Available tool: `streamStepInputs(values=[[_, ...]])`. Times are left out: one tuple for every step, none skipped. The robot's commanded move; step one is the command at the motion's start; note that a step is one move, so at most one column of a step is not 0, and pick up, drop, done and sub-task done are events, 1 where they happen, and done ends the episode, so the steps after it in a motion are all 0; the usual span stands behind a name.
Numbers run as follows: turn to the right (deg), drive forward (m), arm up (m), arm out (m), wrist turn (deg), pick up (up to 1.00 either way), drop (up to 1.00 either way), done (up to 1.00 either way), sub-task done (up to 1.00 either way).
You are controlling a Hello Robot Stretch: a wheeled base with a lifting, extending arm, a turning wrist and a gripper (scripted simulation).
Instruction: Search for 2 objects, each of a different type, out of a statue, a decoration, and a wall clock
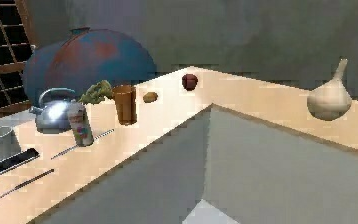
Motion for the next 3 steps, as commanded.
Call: streamStepInputs(values=[[-21.0,0.0,0.0,0.0,0.0,0.0,0.0,0.0,0.0],[0.0,0.0,0.0,0.0,0.0,0.0,0.0,0.0,1.0],[-45.0,0.0,0.0,0.0,0.0,0.0,0.0,0.0,0.0]])
